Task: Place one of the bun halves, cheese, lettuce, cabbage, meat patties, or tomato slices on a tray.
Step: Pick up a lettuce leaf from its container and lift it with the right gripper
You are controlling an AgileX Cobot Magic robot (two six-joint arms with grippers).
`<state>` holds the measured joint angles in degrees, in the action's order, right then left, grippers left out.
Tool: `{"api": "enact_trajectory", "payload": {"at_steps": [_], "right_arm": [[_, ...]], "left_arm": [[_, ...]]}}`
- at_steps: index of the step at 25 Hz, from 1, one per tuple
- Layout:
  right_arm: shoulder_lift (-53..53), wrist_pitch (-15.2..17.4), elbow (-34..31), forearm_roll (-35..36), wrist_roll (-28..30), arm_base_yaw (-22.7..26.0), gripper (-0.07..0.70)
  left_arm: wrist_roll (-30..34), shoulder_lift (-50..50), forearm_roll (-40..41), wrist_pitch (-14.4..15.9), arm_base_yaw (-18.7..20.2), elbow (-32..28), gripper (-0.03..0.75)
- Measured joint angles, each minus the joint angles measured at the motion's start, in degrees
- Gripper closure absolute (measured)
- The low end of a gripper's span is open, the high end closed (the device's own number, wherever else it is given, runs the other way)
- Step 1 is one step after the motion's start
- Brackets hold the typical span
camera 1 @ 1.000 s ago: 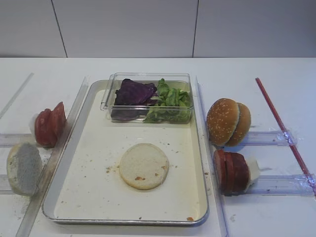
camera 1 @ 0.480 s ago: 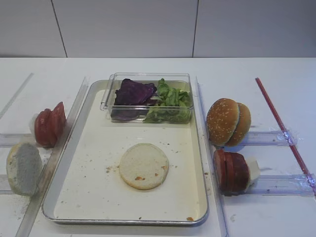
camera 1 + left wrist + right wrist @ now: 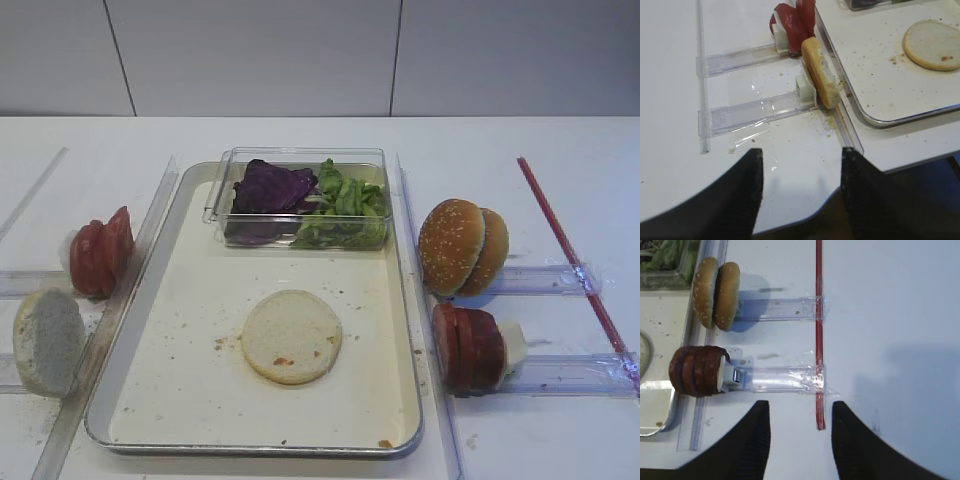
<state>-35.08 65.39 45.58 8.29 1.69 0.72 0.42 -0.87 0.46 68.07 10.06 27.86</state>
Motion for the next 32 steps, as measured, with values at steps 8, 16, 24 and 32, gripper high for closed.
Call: {"api": "enact_trajectory", "payload": {"at_steps": [8, 16, 24, 32], "right_arm": [[-19.59, 0.60, 16.35, 2.96, -0.65, 0.00, 0.302], [-32.99, 5.93, 27.15, 3.01, -1.69, -0.22, 0.302], [-39.55, 6.27, 31.40, 3.14, -2.79, -0.77, 0.280], [-46.45, 6.40, 37.75, 0.77, -7.59, -10.31, 0.275]], "left_arm": [[0.00, 0.00, 0.00, 0.00, 0.00, 0.00, 0.376], [0.00, 0.00, 0.00, 0.00, 0.00, 0.00, 0.376], [0.00, 0.00, 0.00, 0.00, 0.00, 0.00, 0.376], [0.00, 0.00, 0.00, 0.00, 0.00, 0.00, 0.376]]}}
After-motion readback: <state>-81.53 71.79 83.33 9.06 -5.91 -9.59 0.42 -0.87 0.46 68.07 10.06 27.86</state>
